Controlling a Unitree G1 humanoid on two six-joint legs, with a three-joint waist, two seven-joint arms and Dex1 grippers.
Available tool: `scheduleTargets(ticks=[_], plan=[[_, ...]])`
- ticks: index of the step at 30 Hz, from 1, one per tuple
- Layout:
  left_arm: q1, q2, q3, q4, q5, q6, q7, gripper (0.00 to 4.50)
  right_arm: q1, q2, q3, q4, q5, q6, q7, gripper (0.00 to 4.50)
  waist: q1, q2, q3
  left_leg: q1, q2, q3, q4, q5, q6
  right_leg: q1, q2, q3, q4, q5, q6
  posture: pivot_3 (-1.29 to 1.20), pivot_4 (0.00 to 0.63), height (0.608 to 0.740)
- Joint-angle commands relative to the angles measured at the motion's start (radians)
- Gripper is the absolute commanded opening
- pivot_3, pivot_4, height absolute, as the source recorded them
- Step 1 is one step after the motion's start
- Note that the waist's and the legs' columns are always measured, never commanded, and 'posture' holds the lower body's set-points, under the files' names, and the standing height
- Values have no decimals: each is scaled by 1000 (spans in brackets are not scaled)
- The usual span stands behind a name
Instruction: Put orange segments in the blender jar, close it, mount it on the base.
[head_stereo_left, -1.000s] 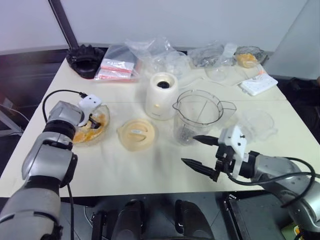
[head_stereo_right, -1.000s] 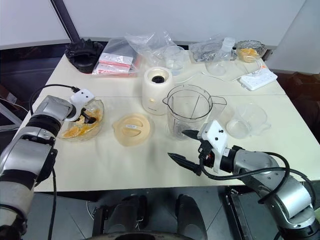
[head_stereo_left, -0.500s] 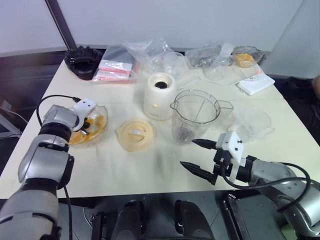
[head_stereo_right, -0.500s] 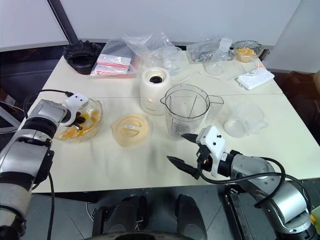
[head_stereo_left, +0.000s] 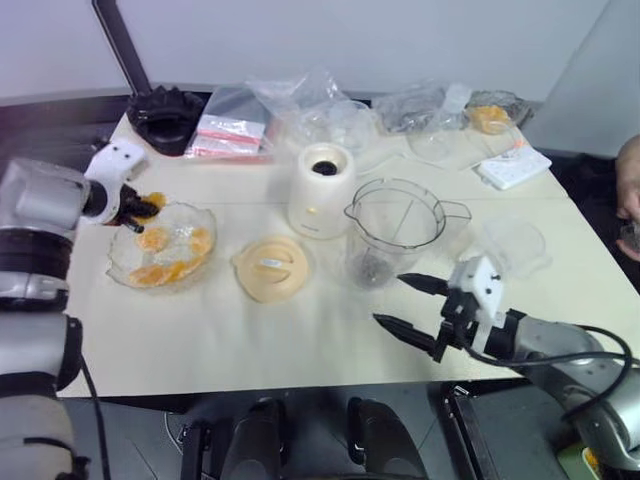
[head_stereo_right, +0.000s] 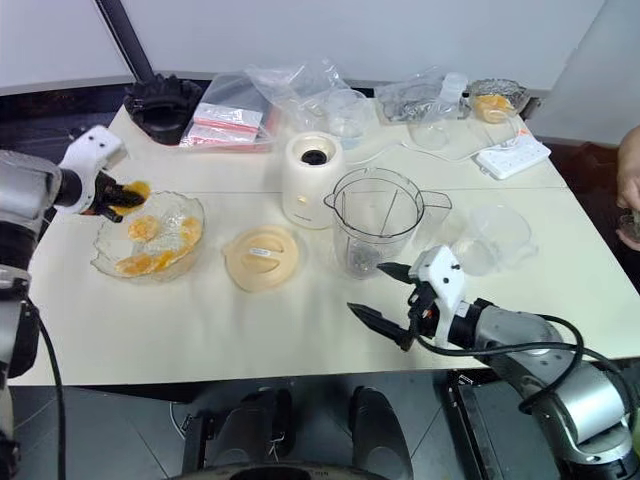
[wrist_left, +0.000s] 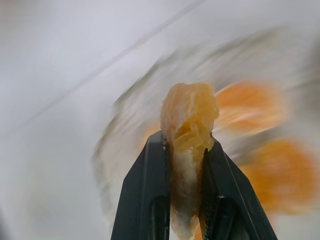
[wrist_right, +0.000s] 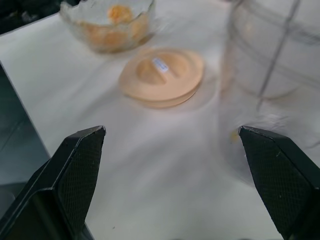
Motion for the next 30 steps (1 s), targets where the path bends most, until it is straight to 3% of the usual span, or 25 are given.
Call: scheduleTargets(ticks=[1, 4, 6, 16, 22, 30], plan=[[-137, -83, 112, -61, -149, -42, -39, 675, 29, -31, -122, -10, 49, 25, 1, 4500, 17, -1, 0, 0, 0, 0, 0, 0, 0, 0, -1, 0, 0, 0, 0, 0, 150, 740], [-233, -168, 139, -36, -218, -13, -54, 675, 54, -47, -169, -22, 68, 40, -1, 4500, 36, -2, 1, -2, -2, 1, 2, 0, 0, 3, 0, -2, -1, 0, 0, 0, 150, 740], [-308, -284, 120, -19, -255, -56, -63, 675, 82, -54, -230, -39, 94, 55, -3, 4500, 39, -1, 0, -1, -3, 3, 2, 0, 1, 4, 0, -1, -3, 0, 0, 0, 150, 740], [-449, -706, 16, 203, -257, -293, -109, 675, 238, -25, -409, -147, 150, 90, -71, 4500, 28, -1, 1, 1, -3, 1, 2, 0, 2, 5, 4, -1, -2, 0, 2, 0, 150, 740], [-473, -828, -43, 382, -177, -428, -95, 675, 285, 2, -406, -203, 161, 80, -126, 4500, 32, 0, 0, 1, -2, -5, 2, 0, 2, 5, 8, 0, -1, 0, 2, 0, 150, 740], [-455, -859, -84, 440, -106, -501, -103, 675, 307, 25, -362, -226, 141, 61, -173, 4500, 33, 1, 0, 0, -2, -5, 2, 0, 2, 5, 8, 0, -3, 0, 2, 0, 150, 740]])
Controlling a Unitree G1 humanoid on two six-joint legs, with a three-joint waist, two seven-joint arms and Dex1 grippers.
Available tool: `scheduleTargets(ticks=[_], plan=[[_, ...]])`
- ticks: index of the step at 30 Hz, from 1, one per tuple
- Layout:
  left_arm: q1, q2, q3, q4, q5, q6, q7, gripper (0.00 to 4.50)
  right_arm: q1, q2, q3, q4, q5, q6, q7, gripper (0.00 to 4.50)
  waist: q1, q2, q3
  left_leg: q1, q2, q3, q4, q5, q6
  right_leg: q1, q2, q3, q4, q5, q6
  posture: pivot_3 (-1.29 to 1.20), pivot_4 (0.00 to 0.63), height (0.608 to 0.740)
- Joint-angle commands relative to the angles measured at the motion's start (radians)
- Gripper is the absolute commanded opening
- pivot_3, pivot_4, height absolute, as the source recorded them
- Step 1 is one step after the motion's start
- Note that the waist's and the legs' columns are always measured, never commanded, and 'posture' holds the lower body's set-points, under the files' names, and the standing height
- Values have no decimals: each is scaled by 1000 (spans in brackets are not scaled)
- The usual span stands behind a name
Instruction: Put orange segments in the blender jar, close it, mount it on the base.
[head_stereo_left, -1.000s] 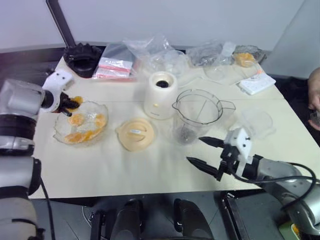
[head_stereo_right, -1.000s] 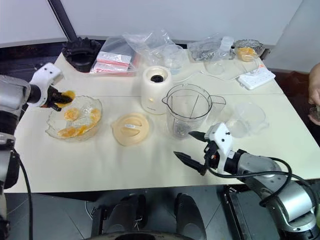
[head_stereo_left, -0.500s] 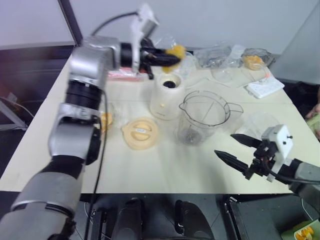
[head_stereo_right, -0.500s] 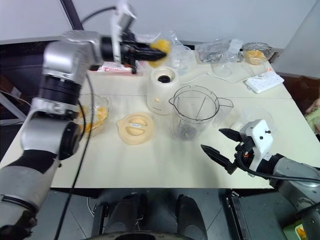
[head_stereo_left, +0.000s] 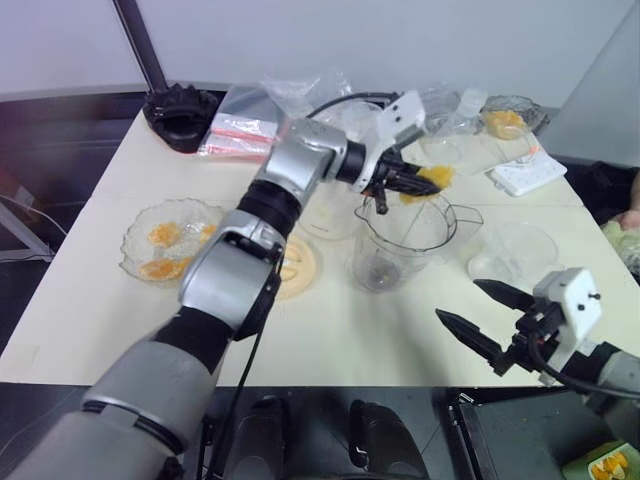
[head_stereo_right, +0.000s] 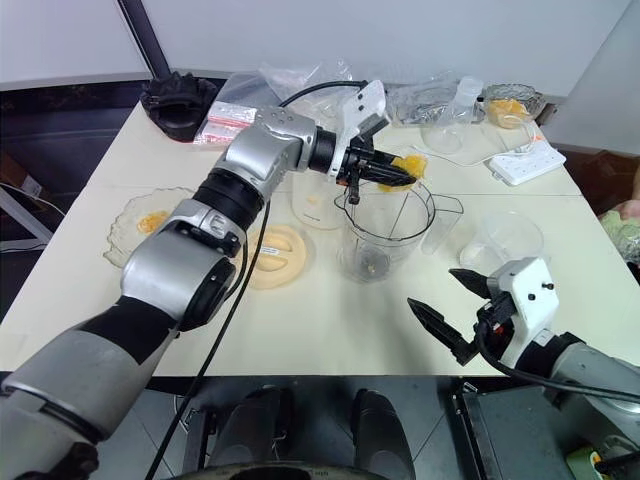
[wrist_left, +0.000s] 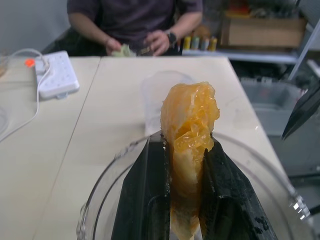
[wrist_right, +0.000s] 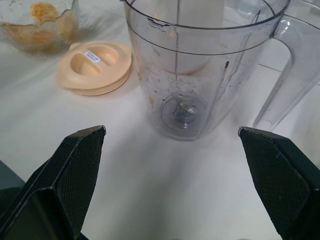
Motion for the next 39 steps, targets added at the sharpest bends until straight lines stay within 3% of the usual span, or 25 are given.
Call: scheduleTargets(ticks=[1, 4, 10, 16, 18, 25, 28, 34, 39], plan=[[-2, -6, 0, -7, 18, -35, -3, 675, 2, 8, 13, -28, -9, -28, -14, 4500, 0, 0, 0, 0, 0, 0, 0, 0, 0, 0, 0, 0, 0, 0, 0, 0, 150, 740], [11, -10, 0, -4, 32, -45, 0, 1460, 2, 8, 32, -16, -24, -40, -14, 4500, 0, 0, 0, 0, 0, 0, 0, 0, 0, 0, 0, 0, 0, 0, 0, 0, 150, 740], [24, -12, 18, -26, 26, -52, -1, 4466, -13, 7, 58, 3, -44, -54, -9, 4500, 1, 0, 0, 0, 0, 0, 0, 0, 0, 0, 0, 0, 0, 0, 0, 0, 150, 740], [39, 28, 177, -197, -113, -45, 62, 4466, 3, 75, 106, 76, -202, -162, -61, 4500, 0, 0, 0, 0, 0, -1, 0, 0, 0, 0, 0, 0, 0, 0, 0, 0, 150, 740], [87, 81, 182, -323, -144, 47, 28, 4466, 17, 126, 113, 115, -291, -241, -96, 4500, -4, 2, -1, 0, 0, -1, -1, 0, 0, 0, 0, 0, 0, 0, 0, 0, 150, 740], [434, 355, 240, -969, -359, 453, 10, 4466, 132, 306, 36, 185, -378, -362, -177, 4500, -15, 12, -5, 2, 1, -2, -2, 0, 0, 0, 1, 0, 5, -1, 1, 0, 150, 740], [592, 456, 273, -1178, -428, 560, 55, 4466, 107, 349, -13, 248, -412, -372, -255, 4500, -14, 13, -5, 3, 2, -3, -2, 1, -1, -1, 1, 0, 9, -2, 1, 0, 150, 740], [778, 563, 302, -1386, -528, 669, 126, 4466, -31, 315, -46, 451, -441, -384, -279, 4500, -10, 13, -4, 10, 1, -3, -1, 2, -4, 4, -1, 1, 11, -2, -1, 0, 150, 740], [887, 655, 340, -1481, -601, 732, 167, 4466, -255, 182, -17, 828, -528, -493, -237, 4500, -54, 20, -4, 17, 1, -3, -4, 0, -8, 13, -1, 2, -2, 0, -2, 0, 150, 740]])
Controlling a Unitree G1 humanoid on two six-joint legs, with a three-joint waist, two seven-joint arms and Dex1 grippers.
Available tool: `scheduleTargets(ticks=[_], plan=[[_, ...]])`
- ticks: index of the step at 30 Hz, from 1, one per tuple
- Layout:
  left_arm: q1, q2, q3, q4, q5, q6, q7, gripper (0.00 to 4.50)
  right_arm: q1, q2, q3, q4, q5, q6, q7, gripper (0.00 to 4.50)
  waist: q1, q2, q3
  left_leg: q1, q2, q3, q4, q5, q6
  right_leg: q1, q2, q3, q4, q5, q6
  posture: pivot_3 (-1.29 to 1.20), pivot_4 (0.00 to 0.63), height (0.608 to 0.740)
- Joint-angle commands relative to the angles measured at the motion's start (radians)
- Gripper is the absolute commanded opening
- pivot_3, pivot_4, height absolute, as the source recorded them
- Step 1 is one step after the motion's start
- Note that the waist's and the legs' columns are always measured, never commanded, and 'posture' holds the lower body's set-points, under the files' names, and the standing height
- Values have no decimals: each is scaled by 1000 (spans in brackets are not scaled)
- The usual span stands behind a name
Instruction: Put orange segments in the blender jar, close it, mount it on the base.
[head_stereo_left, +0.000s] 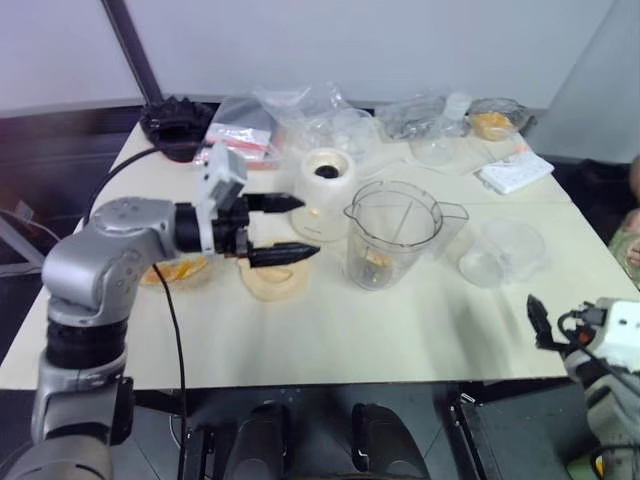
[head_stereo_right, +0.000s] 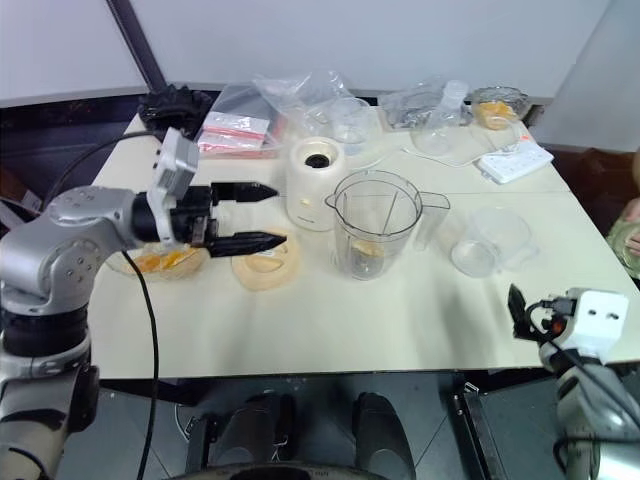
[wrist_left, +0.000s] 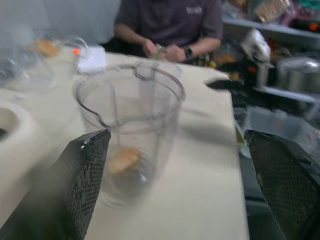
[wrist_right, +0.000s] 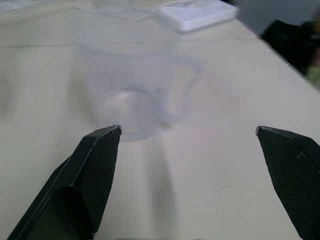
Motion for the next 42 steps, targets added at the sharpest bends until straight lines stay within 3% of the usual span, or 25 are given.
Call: scheduleTargets(ticks=[1, 8, 27, 39, 42], plan=[[5, 38, 52, -64, -61, 28, 39, 4466, -73, -55, -3, 145, -41, -85, 36, 4500, -5, -1, 0, 0, 0, 0, 0, 0, 0, 0, 0, 0, 1, 0, 0, 0, 150, 740], [66, 106, 63, -122, -122, 40, 83, 4466, -195, -82, 40, 328, -64, -160, 90, 4500, -5, 0, 0, 1, -1, 1, -3, 2, 4, -1, 2, 1, 4, 0, 1, 0, 150, 740], [40, 155, 31, -114, -166, 28, 150, 4466, -428, -92, 104, 726, -143, -376, 81, 4500, -7, -1, 0, 1, -2, 2, -2, 2, 4, -1, 3, 3, 4, 0, 0, 0, 150, 740], [22, 171, 24, -126, -186, 44, 179, 4466, -649, -122, 157, 1169, -214, -602, 17, 4500, -10, -1, 1, 1, -3, 2, -2, 2, 4, -1, 3, 3, 4, 0, 0, 0, 150, 740], [29, 182, 29, -137, -196, 49, 188, 4500, -684, -131, 162, 1236, -217, -640, 10, 3557, -10, -1, 1, 1, -3, 2, -2, 2, 4, -1, 4, 3, 4, 0, 0, 0, 150, 740]])
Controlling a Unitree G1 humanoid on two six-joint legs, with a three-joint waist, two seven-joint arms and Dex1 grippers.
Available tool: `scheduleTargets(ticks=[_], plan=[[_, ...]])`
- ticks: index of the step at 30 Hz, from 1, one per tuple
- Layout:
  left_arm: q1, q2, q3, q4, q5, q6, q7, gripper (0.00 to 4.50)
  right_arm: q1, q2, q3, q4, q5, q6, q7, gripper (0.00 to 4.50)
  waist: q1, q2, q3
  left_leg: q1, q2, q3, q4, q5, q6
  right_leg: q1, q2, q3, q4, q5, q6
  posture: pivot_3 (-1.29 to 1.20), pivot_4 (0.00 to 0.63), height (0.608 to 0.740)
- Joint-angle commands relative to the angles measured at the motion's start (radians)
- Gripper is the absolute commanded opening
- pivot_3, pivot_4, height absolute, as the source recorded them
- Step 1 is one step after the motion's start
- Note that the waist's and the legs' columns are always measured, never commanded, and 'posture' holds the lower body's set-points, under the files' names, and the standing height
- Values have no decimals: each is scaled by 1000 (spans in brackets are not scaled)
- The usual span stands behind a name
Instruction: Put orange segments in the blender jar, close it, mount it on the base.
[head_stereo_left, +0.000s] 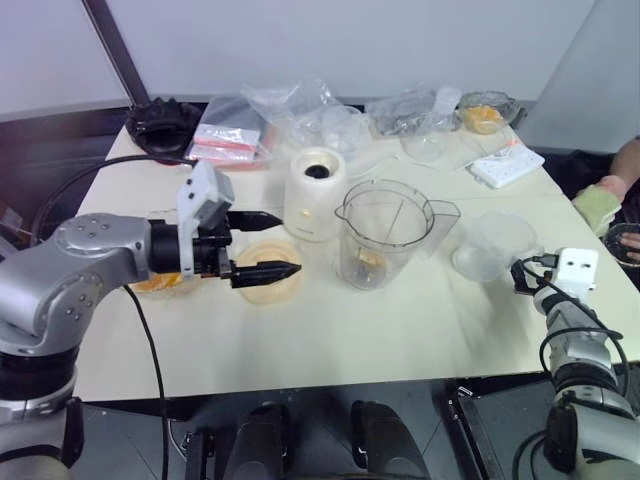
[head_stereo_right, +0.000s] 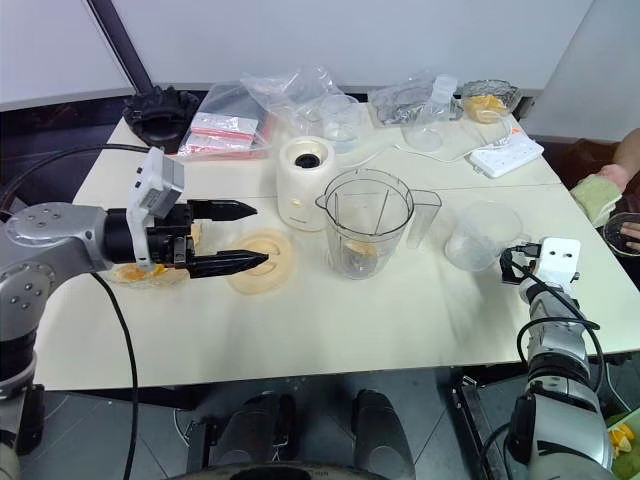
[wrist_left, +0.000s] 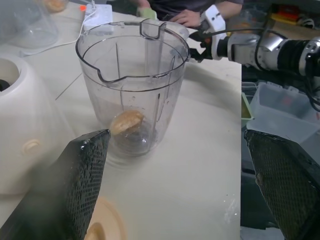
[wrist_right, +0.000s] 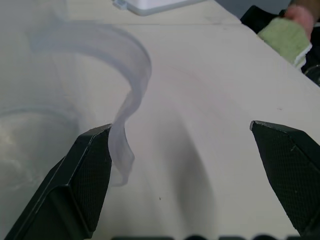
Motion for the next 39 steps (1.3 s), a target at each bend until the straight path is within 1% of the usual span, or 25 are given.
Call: scheduleTargets(ticks=[1, 6, 7, 14, 20, 24, 29, 34, 36, 39], plan=[[-9, 22, 16, -39, -24, 0, 11, 4500, -43, -36, -1, 50, -1, -60, -8, 3104, 0, 0, 0, 0, 0, 0, 0, 0, 0, 0, 0, 0, 0, 0, 0, 0, 150, 740], [0, 29, 18, -35, -28, -6, 24, 4500, -72, -39, 13, 90, -1, -91, 3, 382, 1, 0, 0, 0, 0, 0, 0, 0, 0, 0, 0, 1, 0, 0, 0, 0, 150, 740], [0, 30, 17, -35, -30, -7, 27, 4500, -74, -38, 15, 94, -1, -94, 4, 45, 1, 0, 0, 0, 0, 0, 0, 0, 0, 0, 0, 0, 0, 0, 0, 0, 150, 740], [2, 33, 22, -27, -33, -13, 37, 4500, -87, -35, 32, 61, 7, -98, 18, 45, 0, 0, 0, 0, 0, 0, 0, 0, 0, 0, 0, 1, 0, 0, 0, 0, 150, 740], [-11, 46, 49, 20, -27, -26, 28, 4500, -160, -77, 66, -68, -14, -65, 28, 45, -10, 1, 1, 0, 0, 0, 0, 0, 0, 0, 0, 1, 0, 0, 0, 0, 150, 740], [-33, 61, 51, 75, -9, -53, 6, 4500, -272, -144, 141, -194, -56, 2, 104, 45, -21, 4, 4, 0, 0, 0, 0, 0, 0, 0, 0, 1, 1, 0, 0, 0, 150, 740], [-55, 66, 46, 128, 0, -82, -16, 4500, -407, -199, 230, -317, -84, 92, 243, 45, -21, 3, 5, 0, 0, 0, -3, 0, 0, -2, 1, 1, 1, 0, 1, 0, 150, 740], [-61, 60, 51, 149, -6, -92, -25, 4500, -454, -214, 312, -454, -111, 120, 374, 45, -17, 3, 5, 0, 0, 0, -6, 0, 0, -3, 1, 0, 0, -1, 2, 0, 150, 740], [-60, 57, 51, 156, -4, -96, -24, 4500, -461, -210, 330, -501, -120, 122, 390, 45, -15, 4, 5, -1, 0, 1, -6, 0, 0, -3, 0, 0, -1, -1, 2, 0, 150, 740], [-54, 54, 46, 159, -1, -103, -23, 4500, -456, -216, 379, -573, -175, 93, 405, 45, -14, 3, 5, -2, 0, 2, -6, 0, 0, -4, -1, 1, -1, -1, 2, 0, 150, 740]])
